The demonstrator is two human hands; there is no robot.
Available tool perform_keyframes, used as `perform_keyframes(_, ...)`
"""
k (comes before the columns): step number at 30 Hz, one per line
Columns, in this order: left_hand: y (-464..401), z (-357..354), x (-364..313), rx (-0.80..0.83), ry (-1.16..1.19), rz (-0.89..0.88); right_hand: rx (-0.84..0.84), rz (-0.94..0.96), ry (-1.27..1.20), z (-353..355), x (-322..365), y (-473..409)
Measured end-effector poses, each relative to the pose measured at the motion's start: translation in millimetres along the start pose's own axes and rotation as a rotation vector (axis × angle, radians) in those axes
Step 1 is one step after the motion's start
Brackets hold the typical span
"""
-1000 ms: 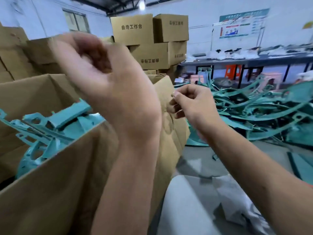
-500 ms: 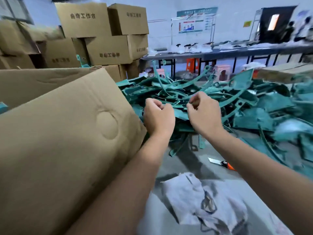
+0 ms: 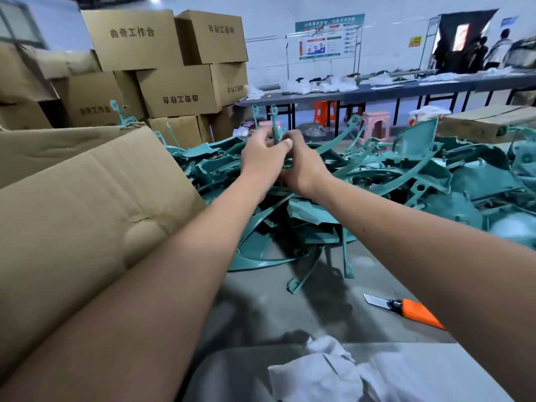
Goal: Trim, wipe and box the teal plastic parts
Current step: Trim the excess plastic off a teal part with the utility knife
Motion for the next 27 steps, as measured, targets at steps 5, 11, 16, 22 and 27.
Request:
perform_keyframes(5, 6.3, 10.2, -1.2, -0.157, -0.18, -0.186, -0.061, -0.003, 0.15, 10.2, -19.5, 12.4)
perform_keyframes(11, 58.5, 45.2, -63.1, -0.402, 0.039, -0.394, 0.05, -0.027, 0.345, 29.4, -37.5, 36.4)
perform_keyframes(16, 79.7, 55.7, -104.5, -0.267, 0.339, -0.4, -0.239, 0.16, 0.385, 79.8, -3.1, 48.8)
perform_keyframes(22, 98.6, 52.2, -82.9, -0.063, 0.306, -0.368, -0.513, 0.231, -0.126, 128.2, 19.1, 98.7)
perform_keyframes(27, 128.1, -10.5, 24.5, 0.427, 0.534, 0.031, -0.559, -0.029, -0.621, 99.3, -2.0, 174.2)
Point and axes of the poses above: each hand's wrist, its own y-axis away from the middle knuckle, its own z-axis out of the back of the hand, x = y × z, the point moved 9 cm from there along -y, towards the middle knuckle, and after that the axes turned 15 degrees about z, right-handed, at the moved point
